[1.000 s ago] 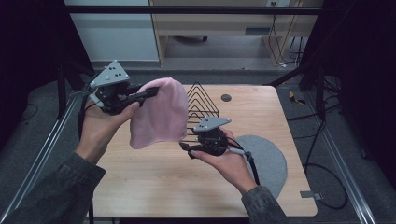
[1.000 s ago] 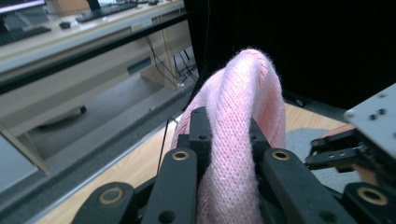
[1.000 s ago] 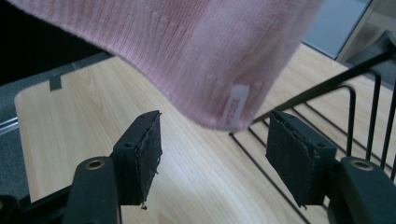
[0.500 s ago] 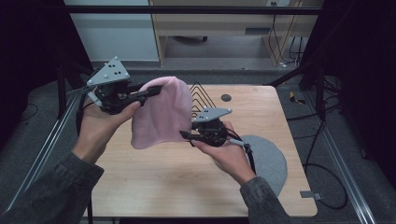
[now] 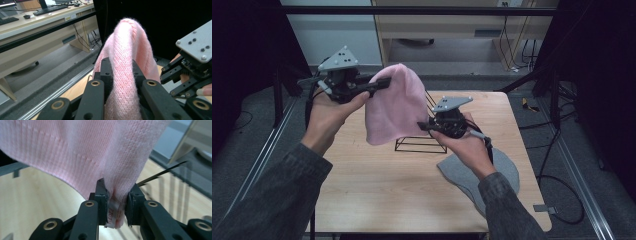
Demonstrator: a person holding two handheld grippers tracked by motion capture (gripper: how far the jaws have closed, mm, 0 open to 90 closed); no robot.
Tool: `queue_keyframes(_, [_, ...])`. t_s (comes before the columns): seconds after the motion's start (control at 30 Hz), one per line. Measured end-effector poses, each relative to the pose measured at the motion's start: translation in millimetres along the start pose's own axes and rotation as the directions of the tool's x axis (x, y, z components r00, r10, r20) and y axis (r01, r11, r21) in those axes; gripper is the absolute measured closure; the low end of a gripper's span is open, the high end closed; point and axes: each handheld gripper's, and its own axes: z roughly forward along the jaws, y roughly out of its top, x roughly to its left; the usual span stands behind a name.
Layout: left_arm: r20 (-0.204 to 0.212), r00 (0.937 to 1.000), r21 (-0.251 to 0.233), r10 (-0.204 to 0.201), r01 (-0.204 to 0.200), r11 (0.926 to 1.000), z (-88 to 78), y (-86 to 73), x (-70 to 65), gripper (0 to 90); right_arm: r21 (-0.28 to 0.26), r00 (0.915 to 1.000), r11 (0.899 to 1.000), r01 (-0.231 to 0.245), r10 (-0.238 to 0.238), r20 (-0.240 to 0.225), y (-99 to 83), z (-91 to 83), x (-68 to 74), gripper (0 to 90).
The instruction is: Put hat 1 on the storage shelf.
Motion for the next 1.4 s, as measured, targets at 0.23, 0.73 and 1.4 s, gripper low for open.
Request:
queue_keyframes(0.23, [0.004, 1.0000, -0.020, -0.004, 0.004, 0.9998, 36.4, 19.0, 18.0, 78.1, -0.033, 0.9958, 0.998, -0.054, 0.057, 0.072, 19.9, -3.5, -44.1, 75.4])
queue_keyframes(0.73, [0.021, 0.9940, -0.020, -0.107, 0.107, 0.9940, 93.5, -1.7, 50.2, 77.8, -0.007, 0.9857, 0.994, -0.112, 0.112, 0.126, -0.3, 13.8, -77.1, 76.0])
queue_keyframes(1.4, [0.045, 0.9952, -0.016, -0.087, 0.088, 0.9960, 116.5, -26.2, 48.0, 76.0, 0.033, 0.9822, 0.998, -0.059, 0.052, 0.181, -24.3, 22.6, -62.9, 76.3])
